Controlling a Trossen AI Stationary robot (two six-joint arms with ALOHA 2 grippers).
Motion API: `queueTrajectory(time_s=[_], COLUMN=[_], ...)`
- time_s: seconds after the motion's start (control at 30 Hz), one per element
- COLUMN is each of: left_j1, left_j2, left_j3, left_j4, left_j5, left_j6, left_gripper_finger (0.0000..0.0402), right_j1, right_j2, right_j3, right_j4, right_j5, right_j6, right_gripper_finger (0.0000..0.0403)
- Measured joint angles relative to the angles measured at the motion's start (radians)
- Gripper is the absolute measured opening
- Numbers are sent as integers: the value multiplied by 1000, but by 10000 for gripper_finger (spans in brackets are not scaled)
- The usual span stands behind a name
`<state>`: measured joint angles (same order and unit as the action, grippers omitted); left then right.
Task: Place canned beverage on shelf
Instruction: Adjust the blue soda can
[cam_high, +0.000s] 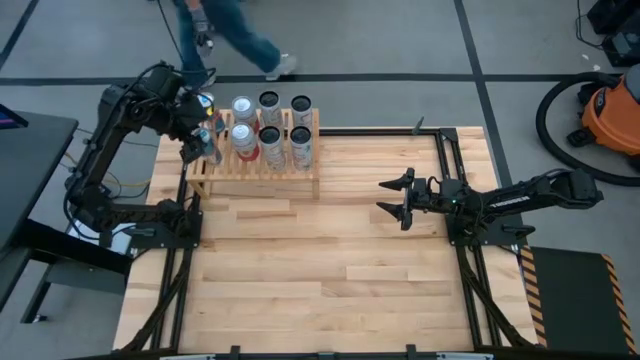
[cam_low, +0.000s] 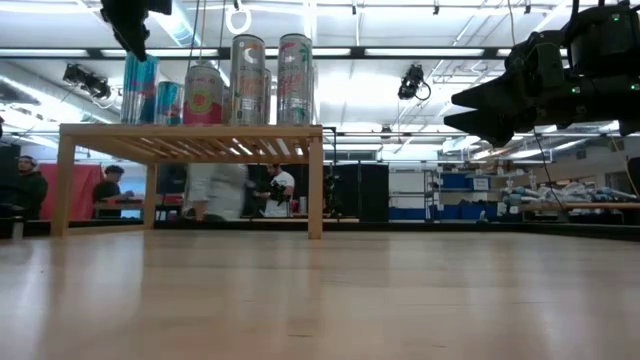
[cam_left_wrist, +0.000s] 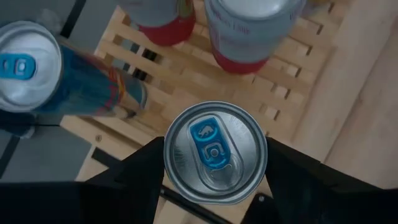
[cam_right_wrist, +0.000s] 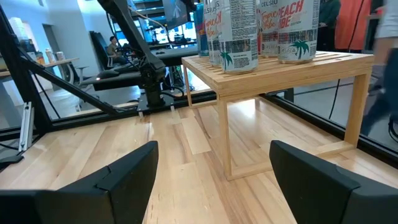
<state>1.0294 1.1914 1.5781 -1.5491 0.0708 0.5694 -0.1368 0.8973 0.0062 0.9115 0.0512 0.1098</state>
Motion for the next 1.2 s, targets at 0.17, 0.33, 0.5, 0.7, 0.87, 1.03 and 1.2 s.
queueTrajectory(time_s=[0.17,0.33,0.5,0.7,0.87,1.03,1.2], left_j1=[0,1,1,1,1,1,1], left_j2=[-1,0,0,0,0,0,0], left_j3=[7,30,31,31,31,31,31], left_j4=[-11,-25,-24,-23,-22,-22,-21], left_j5=[-17,-47,-45,-32,-26,-23,-23], left_j6=[14,21,52,47,39,20,19], left_gripper_finger=[251,251,251,251,251,252,252], right_j1=[0,0,0,0,0,0,0], right_j2=[0,0,0,0,0,0,0], right_j3=[0,0,0,0,0,0,0], right_j4=[0,0,0,0,0,0,0], right_j5=[0,0,0,0,0,0,0], right_j6=[0,0,0,0,0,0,0], right_gripper_finger=[317,317,317,317,317,317,317])
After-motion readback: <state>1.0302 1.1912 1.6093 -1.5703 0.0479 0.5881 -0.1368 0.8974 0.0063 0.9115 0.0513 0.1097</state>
